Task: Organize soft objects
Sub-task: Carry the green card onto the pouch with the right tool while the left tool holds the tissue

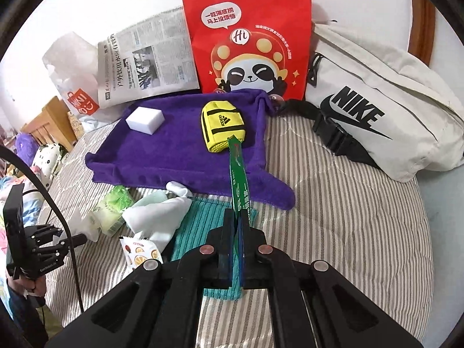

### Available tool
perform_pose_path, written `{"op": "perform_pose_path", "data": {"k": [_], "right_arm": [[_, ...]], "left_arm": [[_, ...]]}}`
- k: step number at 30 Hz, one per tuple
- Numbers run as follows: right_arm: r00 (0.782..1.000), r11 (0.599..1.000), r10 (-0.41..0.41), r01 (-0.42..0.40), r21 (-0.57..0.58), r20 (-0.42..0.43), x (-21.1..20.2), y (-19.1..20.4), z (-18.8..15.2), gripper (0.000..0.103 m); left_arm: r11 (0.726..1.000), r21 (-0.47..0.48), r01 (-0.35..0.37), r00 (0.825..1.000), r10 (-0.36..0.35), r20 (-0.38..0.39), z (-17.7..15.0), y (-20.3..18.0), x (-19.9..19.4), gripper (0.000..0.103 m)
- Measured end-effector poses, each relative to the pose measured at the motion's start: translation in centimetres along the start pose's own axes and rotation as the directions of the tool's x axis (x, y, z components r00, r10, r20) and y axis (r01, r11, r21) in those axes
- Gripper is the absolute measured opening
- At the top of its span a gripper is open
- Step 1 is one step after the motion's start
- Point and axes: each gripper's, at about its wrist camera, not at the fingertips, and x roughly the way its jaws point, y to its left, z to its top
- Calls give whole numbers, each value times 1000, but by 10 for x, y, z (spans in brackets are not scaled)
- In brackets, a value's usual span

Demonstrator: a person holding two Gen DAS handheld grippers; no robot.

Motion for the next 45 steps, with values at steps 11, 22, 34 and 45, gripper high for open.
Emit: {"op": "perform_pose_path", "data": {"k": [11, 22, 34, 45], "right_arm": [[999, 998, 46, -46, 32, -5, 2, 6, -1, 2], [996, 996, 84, -85, 31, 39, -5, 15, 27, 2], [999, 999, -23, 25, -44, 33, 32, 23, 93, 2], [991, 998, -63, 65, 14, -119, 102, 13, 117, 2]], "left_arm": [[999, -39, 14, 999, -12, 44, 2, 11, -23, 17], [999, -40, 30, 997, -27, 66, 24, 17, -32, 17], [999, -28, 38, 995, -35, 92, 83, 27, -23, 17], [998, -11, 57, 995, -56, 87, 128, 42, 6, 17]]}}
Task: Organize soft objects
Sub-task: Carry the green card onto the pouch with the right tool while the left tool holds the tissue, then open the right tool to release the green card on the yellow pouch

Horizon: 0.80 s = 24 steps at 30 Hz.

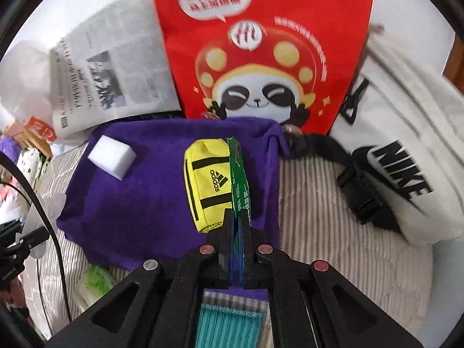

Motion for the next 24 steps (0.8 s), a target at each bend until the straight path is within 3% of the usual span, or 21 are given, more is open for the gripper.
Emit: {"op": "perform_pose_path", "data": {"k": [7, 18, 24], "right_arm": [[998, 999, -34, 34, 6, -52, 24, 3, 11, 3], [997, 999, 19, -22, -31, -77, 44, 16, 9, 9], [995, 998, 49, -52, -37, -81, 47, 17, 2, 22]], "left_arm": [[1000, -11, -16, 1000, 15, -21, 12, 14, 23, 17], [1000, -11, -27, 998, 26, -62, 14, 19, 46, 17], [999, -31, -44, 996, 42, -73, 19, 20, 58, 17]]}}
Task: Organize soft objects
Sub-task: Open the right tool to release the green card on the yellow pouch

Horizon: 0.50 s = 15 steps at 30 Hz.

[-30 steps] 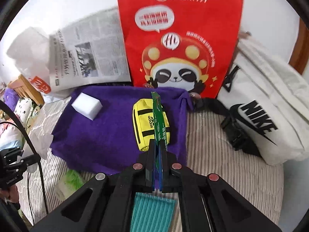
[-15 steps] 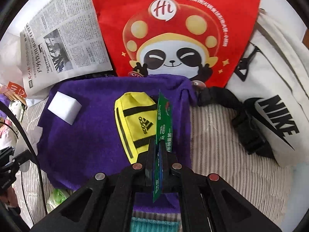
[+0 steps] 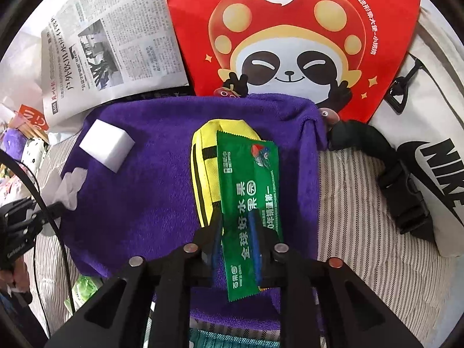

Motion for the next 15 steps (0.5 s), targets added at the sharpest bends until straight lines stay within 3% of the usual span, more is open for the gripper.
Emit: {"op": "perform_pose_path", "data": {"k": [6, 15], "right_arm": [[999, 999, 34, -34, 25, 15, -4, -7, -8, 46], [995, 997, 68, -71, 39, 77, -32, -7, -23, 52]], "left_arm": [[1000, 8, -19, 1000, 19, -16, 5, -2, 13, 17], [990, 79, -118, 990, 124, -64, 12, -13, 45, 17]]}}
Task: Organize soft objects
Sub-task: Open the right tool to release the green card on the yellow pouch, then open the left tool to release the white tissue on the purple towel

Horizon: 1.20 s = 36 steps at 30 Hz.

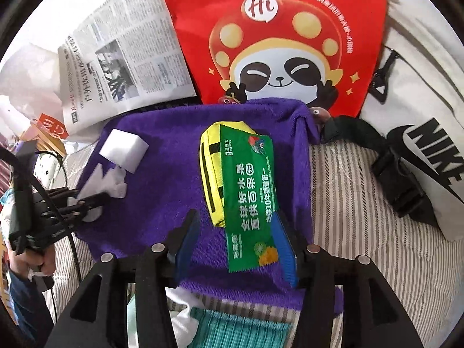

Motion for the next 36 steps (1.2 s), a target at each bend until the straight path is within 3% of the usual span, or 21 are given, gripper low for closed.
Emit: {"op": "perform_pose_path", "data": {"k": [3, 6, 8, 11, 18, 22, 28, 34, 36], "right_arm": [[1000, 1000, 7, -7, -4, -2, -6, 0, -6, 52], [1000, 1000, -4, 4, -10, 6, -13, -1, -12, 52], [1000, 1000, -2, 2, -6, 12, -17, -2, -17, 52], [1000, 1000, 21, -21, 6, 8, -22, -4, -25, 52], [999, 999, 29, -30, 29, 29, -40, -9, -48, 53], [999, 998, 36, -37, 42, 33, -49, -10, -60, 55], [998, 998, 42, -44, 44, 37, -61, -5, -75, 56], [998, 998, 50, -52, 38, 38, -72, 3, -90, 56], [998, 998, 48, -50, 34, 45, -77, 4, -95, 56]], "left_arm": [[1000, 16, -13, 1000, 13, 4, 0, -3, 0, 19], [1000, 15, 3, 1000, -3, 1, 1, -5, 1, 26], [999, 14, 31, 999, -31, -6, 1, -8, 1, 43], [999, 24, 34, 999, -34, -25, -2, -16, 1, 59], [1000, 11, -1, 999, 2, -38, -13, -22, -14, 61], [999, 16, -38, 999, 39, -31, -18, -20, -28, 68], [999, 16, -38, 999, 39, -22, -31, -13, -54, 68], [995, 22, -96, 995, 97, -20, -45, -12, -68, 69], [998, 8, -70, 998, 70, -4, -52, -11, -78, 69]]}}
